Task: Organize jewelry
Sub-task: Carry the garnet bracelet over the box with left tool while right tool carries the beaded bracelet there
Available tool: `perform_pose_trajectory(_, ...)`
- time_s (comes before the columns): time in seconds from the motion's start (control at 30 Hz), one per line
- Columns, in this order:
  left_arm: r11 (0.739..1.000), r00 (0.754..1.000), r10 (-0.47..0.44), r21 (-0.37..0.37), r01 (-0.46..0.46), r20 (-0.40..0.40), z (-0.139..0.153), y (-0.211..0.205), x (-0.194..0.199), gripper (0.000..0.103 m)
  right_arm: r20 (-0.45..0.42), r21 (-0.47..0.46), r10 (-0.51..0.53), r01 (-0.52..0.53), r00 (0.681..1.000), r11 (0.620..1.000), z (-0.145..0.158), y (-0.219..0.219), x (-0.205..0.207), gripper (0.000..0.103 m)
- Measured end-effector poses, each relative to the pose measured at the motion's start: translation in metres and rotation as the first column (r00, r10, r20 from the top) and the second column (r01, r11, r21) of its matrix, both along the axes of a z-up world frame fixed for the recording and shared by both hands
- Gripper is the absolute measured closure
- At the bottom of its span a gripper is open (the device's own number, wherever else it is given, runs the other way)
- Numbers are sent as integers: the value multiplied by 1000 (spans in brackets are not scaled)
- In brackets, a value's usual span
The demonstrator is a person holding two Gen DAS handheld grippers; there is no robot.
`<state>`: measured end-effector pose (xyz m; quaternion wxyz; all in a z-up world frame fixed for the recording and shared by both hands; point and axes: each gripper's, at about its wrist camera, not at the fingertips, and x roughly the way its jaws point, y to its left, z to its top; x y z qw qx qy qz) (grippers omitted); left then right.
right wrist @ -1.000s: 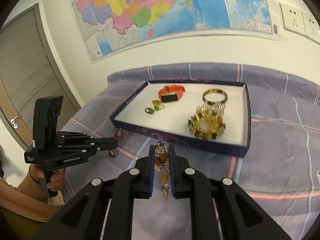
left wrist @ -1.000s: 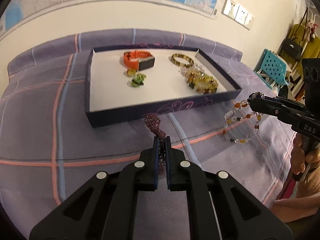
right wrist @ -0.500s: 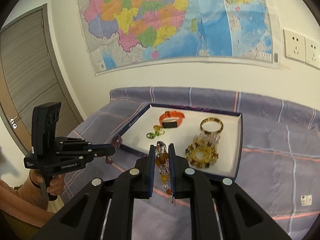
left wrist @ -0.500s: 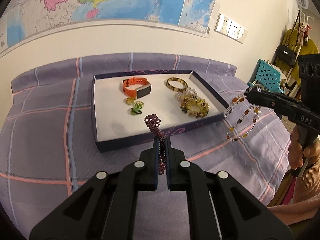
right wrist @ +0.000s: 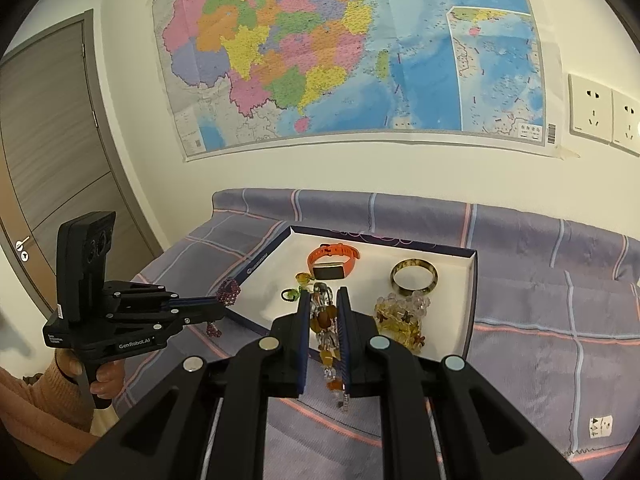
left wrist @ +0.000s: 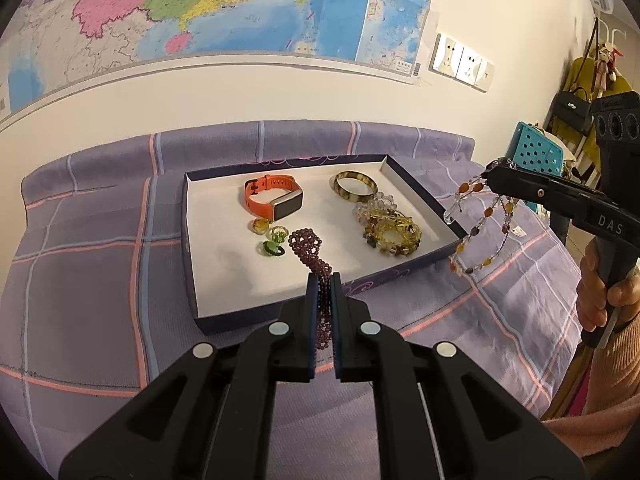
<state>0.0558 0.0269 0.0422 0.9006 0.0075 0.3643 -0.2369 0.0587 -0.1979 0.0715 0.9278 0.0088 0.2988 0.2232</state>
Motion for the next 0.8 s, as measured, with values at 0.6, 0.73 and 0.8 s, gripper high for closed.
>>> perform_pose_trajectory(0.6,1000,1000,3,7,-3,15,4,-1,15,97,3,-4,-10,10,1000,1000,1,-1,14,92)
perform_pose_trajectory(0.73,1000,1000,2,6,-2,16,4,-2,21,97,-1,1,-18,18,1000,1000,1,-3,20,92)
perform_pose_trajectory(0.8,1000,1000,3,6,-3,13,4,-2,24,97,-3,3,-20,20,1000,1000,0,-4,23,92)
